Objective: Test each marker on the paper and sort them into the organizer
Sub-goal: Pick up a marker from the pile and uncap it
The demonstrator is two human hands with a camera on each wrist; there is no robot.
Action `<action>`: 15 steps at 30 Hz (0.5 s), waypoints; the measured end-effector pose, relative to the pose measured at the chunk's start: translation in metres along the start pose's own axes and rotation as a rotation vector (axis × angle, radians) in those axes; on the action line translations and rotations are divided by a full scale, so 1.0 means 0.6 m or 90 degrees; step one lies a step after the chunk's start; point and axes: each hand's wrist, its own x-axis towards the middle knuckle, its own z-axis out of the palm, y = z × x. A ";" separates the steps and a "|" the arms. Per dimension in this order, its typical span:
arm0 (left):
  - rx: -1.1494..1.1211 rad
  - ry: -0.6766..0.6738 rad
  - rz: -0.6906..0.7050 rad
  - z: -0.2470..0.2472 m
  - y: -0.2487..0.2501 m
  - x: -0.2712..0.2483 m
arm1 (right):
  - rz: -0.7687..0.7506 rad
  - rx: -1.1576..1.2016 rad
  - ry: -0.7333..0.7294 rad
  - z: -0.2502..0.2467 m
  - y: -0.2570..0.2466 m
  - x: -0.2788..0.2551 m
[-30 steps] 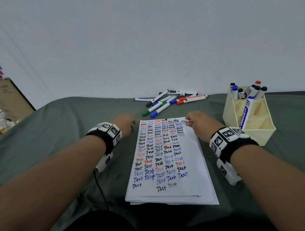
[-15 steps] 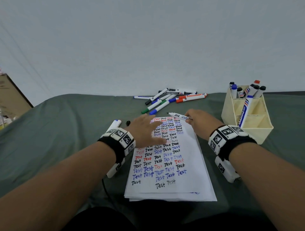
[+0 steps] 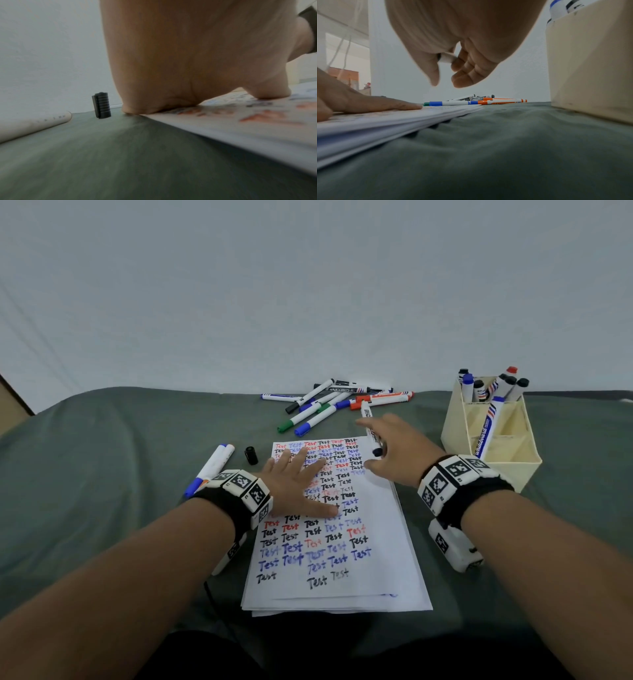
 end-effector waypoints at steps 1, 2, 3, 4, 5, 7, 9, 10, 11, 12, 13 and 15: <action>-0.003 -0.003 -0.002 0.001 0.000 0.000 | -0.009 0.015 0.022 0.001 -0.001 0.000; -0.007 -0.005 -0.004 0.001 0.000 0.001 | -0.019 0.021 0.052 0.000 -0.002 0.001; -0.011 -0.007 -0.004 0.003 -0.001 0.002 | -0.028 0.025 0.084 -0.001 -0.002 0.003; -0.013 -0.008 -0.004 0.004 -0.002 0.002 | -0.026 0.043 0.108 -0.005 -0.003 0.005; -0.013 -0.009 -0.002 0.005 -0.003 0.004 | -0.010 0.092 0.122 -0.009 -0.004 0.007; -0.013 -0.013 0.001 0.005 -0.005 0.006 | 0.043 0.317 0.139 -0.022 -0.011 0.013; -0.014 -0.017 0.002 0.004 -0.007 0.007 | 0.096 0.527 0.186 -0.036 -0.019 0.018; -0.014 -0.020 0.002 0.004 -0.007 0.007 | 0.128 0.598 0.202 -0.038 -0.022 0.019; -0.015 -0.022 0.002 0.004 -0.007 0.008 | 0.163 0.677 0.209 -0.035 -0.024 0.018; -0.015 -0.023 0.002 0.004 -0.008 0.009 | 0.203 0.767 0.209 -0.030 -0.025 0.017; -0.015 -0.023 0.002 0.004 -0.008 0.009 | 0.242 0.850 0.209 -0.020 -0.026 0.015; -0.015 -0.021 0.002 0.004 -0.007 0.009 | 0.319 0.953 0.215 0.005 -0.026 0.009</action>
